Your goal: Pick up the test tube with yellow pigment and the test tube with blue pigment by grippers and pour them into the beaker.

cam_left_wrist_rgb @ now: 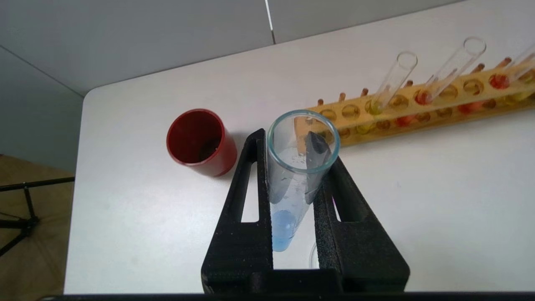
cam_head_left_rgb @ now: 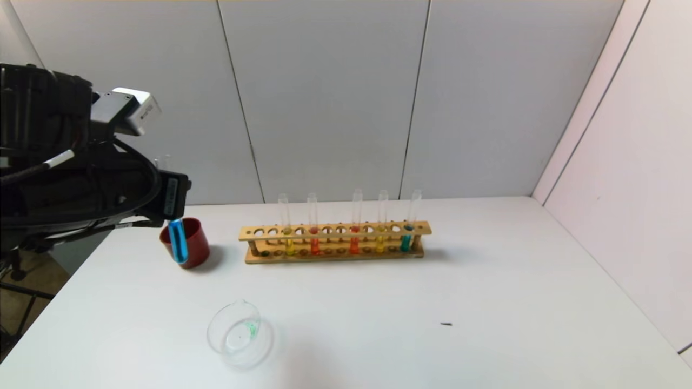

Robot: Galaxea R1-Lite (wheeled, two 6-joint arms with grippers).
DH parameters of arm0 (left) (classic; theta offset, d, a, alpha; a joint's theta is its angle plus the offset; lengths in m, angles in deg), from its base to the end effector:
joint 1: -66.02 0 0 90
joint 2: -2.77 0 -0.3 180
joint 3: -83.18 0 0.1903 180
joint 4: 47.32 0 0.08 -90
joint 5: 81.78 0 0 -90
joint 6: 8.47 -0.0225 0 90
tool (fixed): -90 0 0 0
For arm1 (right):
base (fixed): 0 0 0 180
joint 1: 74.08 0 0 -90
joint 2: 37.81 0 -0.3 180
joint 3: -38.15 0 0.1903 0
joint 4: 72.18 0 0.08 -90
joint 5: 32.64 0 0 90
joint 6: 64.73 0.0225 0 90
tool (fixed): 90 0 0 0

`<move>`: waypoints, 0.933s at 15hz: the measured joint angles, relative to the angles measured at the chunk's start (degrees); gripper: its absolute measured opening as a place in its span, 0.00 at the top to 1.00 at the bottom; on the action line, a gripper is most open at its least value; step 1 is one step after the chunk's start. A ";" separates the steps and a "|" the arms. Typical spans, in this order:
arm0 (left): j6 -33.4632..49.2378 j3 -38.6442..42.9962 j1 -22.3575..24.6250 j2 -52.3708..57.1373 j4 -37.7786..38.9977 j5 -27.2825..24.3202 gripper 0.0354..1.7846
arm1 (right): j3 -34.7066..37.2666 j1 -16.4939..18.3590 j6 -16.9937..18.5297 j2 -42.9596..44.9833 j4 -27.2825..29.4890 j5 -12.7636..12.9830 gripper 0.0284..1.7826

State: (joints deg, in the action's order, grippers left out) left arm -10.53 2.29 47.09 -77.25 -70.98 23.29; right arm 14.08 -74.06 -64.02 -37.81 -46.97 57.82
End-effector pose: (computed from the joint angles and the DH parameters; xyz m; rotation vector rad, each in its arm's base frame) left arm 0.2214 -0.0698 0.2589 0.1518 0.3793 -0.0733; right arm -0.0238 -0.0002 0.0756 0.0123 0.0198 -0.0085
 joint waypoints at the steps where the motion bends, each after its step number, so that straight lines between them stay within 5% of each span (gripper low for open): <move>1: -1.07 1.18 -0.05 1.77 -1.13 0.02 0.83 | 0.00 0.00 0.00 0.00 0.00 -0.02 0.05; 14: -19.69 17.30 0.06 10.46 -7.50 1.94 0.83 | 0.00 0.00 0.00 0.00 0.00 0.00 0.05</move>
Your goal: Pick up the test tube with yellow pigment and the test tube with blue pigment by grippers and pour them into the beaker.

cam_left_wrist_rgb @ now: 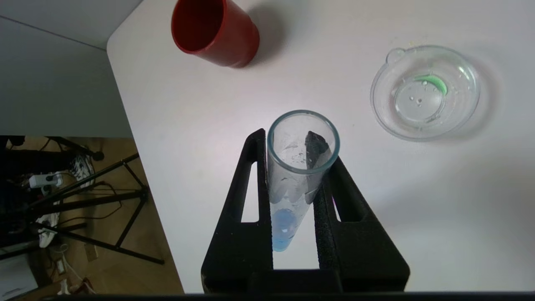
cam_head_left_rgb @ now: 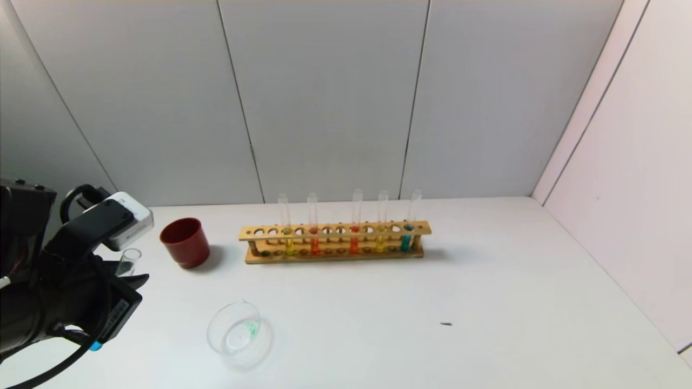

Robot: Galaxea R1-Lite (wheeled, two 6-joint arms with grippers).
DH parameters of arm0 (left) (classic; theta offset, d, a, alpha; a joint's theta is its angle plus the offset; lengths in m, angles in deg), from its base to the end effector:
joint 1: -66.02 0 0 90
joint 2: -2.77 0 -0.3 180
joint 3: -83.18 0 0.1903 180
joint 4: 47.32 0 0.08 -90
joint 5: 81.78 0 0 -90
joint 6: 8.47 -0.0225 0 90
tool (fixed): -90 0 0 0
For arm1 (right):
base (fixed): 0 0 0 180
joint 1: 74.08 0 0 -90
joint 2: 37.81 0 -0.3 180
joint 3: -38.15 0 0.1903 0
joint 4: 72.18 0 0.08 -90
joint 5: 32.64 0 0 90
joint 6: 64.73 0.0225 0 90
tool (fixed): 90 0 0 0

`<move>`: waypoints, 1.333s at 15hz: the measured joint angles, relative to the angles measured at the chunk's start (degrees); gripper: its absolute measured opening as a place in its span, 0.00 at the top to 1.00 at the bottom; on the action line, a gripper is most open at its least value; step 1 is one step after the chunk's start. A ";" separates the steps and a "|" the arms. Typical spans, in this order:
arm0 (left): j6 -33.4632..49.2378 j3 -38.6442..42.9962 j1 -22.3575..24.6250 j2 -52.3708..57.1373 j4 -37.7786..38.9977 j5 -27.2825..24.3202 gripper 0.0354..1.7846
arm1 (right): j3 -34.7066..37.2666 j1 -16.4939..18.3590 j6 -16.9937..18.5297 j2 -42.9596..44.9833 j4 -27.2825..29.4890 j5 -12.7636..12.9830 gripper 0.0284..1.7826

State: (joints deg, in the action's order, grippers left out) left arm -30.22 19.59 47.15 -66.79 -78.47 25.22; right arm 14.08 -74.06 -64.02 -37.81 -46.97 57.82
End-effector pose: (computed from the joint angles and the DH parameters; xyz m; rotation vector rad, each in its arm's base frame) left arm 0.1587 -0.0473 0.2001 0.5668 0.6068 -0.1490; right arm -0.0238 -0.0002 0.0756 0.0123 0.0198 -0.0085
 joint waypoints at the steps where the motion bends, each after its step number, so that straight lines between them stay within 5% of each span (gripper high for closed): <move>1: -0.16 0.23 -0.01 -0.41 -1.05 0.09 0.83 | 0.00 0.02 -0.02 0.00 0.00 -0.02 0.05; 20: -5.64 -0.16 -6.23 -22.17 -4.47 7.96 0.83 | 0.00 -0.02 -0.02 0.00 0.00 -0.02 0.05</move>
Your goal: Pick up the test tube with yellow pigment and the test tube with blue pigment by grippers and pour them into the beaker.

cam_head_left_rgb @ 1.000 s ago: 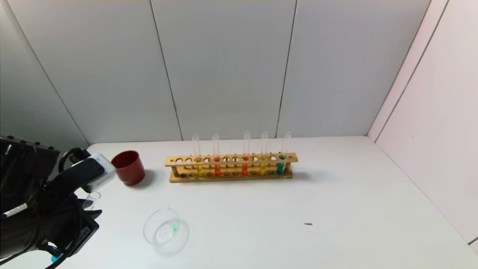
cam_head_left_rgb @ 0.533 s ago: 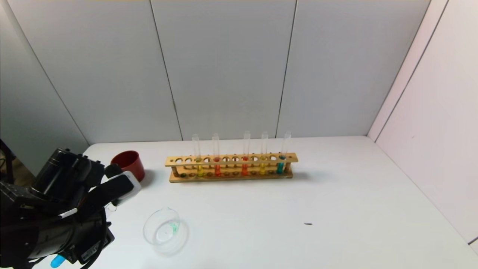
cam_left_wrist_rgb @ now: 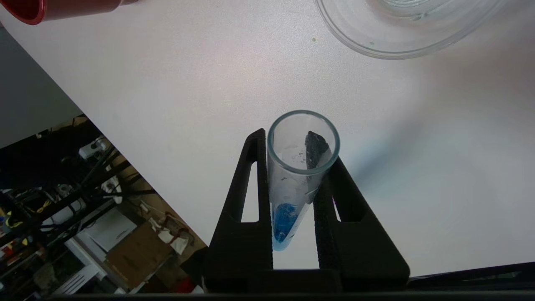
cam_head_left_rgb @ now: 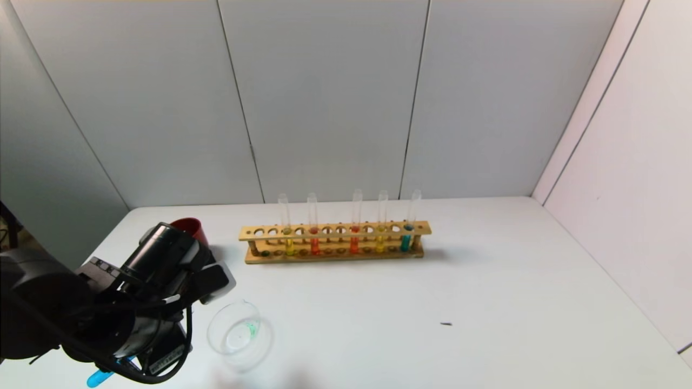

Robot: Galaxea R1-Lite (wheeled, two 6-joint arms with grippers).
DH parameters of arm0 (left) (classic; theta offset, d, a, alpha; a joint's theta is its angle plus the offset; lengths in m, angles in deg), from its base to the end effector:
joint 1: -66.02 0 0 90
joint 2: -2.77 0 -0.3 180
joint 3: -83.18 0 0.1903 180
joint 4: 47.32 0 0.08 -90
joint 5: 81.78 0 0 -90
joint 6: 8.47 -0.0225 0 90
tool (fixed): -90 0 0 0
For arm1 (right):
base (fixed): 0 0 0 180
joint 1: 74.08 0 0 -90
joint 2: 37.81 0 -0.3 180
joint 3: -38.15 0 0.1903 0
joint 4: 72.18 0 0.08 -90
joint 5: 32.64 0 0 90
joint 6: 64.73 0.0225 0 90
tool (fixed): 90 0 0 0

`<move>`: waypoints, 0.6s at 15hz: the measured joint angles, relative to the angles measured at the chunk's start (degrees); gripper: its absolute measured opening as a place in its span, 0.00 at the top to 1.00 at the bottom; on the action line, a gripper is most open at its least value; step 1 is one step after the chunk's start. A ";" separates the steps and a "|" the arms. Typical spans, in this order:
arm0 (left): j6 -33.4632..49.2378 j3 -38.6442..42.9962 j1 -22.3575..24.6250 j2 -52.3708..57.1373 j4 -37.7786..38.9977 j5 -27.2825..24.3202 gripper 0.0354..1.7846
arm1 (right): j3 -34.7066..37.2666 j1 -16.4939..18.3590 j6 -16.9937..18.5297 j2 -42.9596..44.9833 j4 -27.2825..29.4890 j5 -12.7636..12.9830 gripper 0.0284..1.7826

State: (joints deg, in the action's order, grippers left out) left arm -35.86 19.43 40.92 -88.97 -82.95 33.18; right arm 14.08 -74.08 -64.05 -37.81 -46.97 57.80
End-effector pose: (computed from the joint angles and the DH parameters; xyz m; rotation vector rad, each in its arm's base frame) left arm 0.2048 -0.0855 0.1206 0.9054 1.0049 -0.2472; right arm -0.0238 -0.0002 0.0756 0.0118 0.0199 -0.0078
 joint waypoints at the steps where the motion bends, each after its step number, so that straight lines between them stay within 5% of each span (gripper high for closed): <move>1: -0.15 -0.30 -0.17 -1.05 0.02 0.46 0.83 | 0.00 0.00 0.02 0.00 0.00 0.00 0.05; 9: -0.33 -2.32 -0.69 -7.33 -0.66 0.72 0.83 | 0.00 0.02 0.02 0.00 0.00 0.00 0.05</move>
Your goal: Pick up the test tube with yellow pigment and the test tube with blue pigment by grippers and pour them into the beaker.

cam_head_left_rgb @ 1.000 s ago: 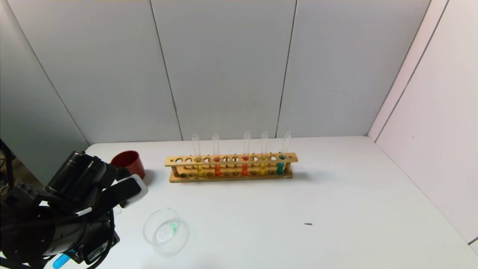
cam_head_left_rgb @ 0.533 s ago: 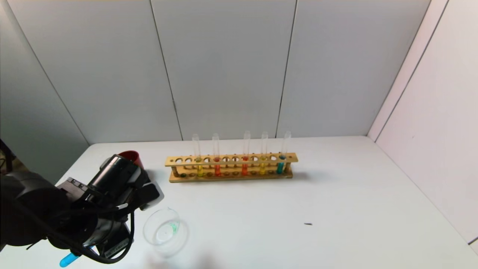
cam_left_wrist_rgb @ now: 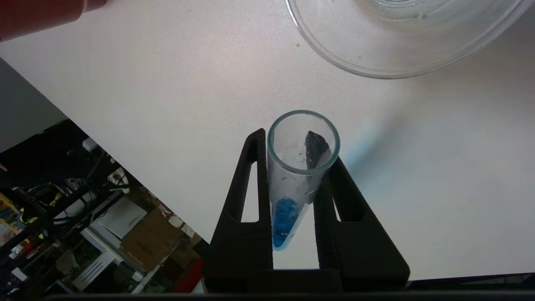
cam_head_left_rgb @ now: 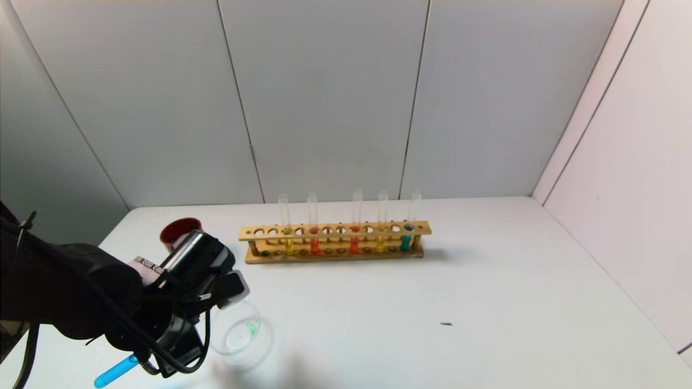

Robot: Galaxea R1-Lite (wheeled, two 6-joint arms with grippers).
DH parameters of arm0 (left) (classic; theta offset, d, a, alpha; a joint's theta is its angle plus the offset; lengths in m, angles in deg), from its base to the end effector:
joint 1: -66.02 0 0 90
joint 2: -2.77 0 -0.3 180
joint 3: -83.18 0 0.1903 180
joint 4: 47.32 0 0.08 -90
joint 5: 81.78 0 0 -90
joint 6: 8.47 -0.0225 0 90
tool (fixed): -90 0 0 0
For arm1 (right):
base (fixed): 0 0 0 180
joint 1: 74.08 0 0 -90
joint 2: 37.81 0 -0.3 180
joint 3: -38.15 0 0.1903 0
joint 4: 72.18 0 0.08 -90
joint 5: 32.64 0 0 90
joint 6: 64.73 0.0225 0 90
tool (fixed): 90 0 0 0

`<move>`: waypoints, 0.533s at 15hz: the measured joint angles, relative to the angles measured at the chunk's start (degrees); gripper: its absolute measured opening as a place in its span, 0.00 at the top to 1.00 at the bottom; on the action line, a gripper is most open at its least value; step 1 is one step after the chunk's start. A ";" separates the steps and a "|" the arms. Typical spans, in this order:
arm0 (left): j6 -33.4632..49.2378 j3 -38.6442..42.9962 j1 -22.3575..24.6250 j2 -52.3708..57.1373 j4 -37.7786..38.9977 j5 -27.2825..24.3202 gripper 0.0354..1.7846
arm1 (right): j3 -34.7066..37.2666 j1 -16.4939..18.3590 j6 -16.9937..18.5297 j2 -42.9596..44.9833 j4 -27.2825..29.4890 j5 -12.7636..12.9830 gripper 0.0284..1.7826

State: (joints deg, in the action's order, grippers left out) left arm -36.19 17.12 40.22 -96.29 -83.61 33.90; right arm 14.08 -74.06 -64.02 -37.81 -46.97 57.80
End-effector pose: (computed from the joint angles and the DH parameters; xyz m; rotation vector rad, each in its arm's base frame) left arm 0.2224 -0.0967 0.0988 0.9583 1.0903 -0.2710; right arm -0.0238 -0.0002 0.0756 0.0123 0.0198 -0.0082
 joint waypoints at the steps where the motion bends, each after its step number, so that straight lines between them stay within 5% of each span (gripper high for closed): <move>1: -0.02 -0.44 -0.02 -0.77 -0.05 0.00 0.83 | 0.00 0.00 -0.02 0.00 0.00 0.00 0.05; 8: -1.38 -3.01 -2.34 -4.77 -5.33 3.56 0.83 | 0.00 0.00 0.00 0.00 0.00 0.00 0.05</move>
State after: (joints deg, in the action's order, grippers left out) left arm -37.57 14.11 37.88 -101.06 -88.93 37.46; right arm 14.08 -74.06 -64.02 -37.81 -46.97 57.80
